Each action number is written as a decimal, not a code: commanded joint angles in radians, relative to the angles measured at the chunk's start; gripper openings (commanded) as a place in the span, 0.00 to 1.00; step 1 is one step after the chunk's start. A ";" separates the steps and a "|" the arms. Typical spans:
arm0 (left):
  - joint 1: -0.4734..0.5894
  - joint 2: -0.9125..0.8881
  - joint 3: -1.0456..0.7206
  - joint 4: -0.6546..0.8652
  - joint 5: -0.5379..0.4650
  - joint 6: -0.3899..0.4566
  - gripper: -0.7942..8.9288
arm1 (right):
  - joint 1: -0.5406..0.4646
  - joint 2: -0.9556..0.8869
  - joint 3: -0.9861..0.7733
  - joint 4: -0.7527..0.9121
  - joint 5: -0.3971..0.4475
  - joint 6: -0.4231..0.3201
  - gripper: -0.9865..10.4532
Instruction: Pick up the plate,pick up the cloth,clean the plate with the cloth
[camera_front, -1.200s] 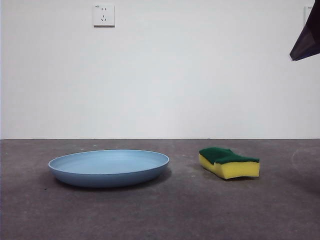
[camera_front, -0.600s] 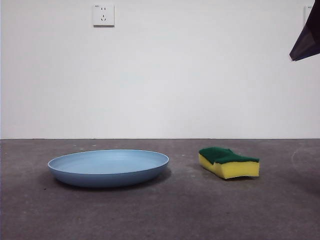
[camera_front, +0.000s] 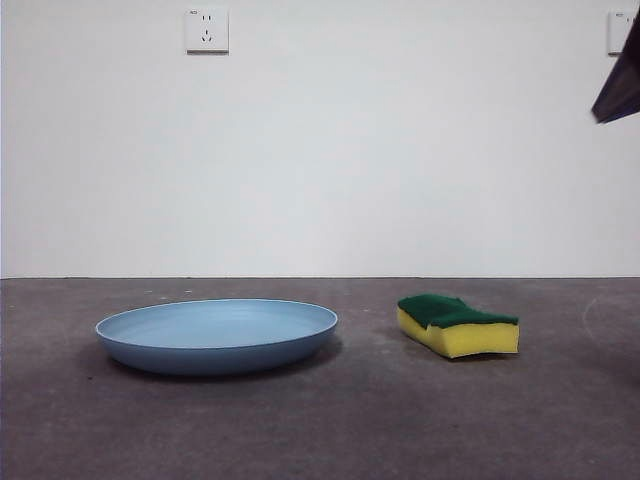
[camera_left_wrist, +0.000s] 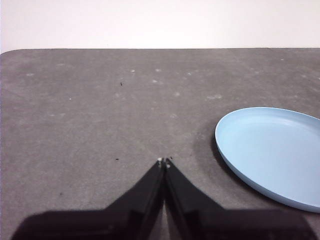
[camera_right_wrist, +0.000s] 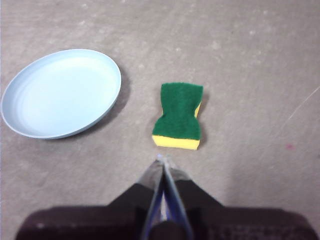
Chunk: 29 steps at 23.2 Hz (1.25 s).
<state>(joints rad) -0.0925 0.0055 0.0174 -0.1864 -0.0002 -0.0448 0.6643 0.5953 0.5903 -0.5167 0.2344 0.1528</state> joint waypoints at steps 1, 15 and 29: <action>0.003 -0.002 -0.013 0.002 0.004 0.012 0.08 | -0.095 -0.060 -0.010 0.023 0.000 -0.049 0.09; 0.003 -0.002 -0.013 0.002 0.004 0.012 0.08 | -0.623 -0.504 -0.455 0.433 -0.262 -0.131 0.09; 0.003 -0.002 -0.013 0.002 0.004 0.012 0.08 | -0.625 -0.594 -0.585 0.360 -0.315 -0.093 0.09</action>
<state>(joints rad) -0.0925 0.0055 0.0174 -0.1864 0.0002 -0.0448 0.0395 0.0040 0.0166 -0.1535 -0.0788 0.0463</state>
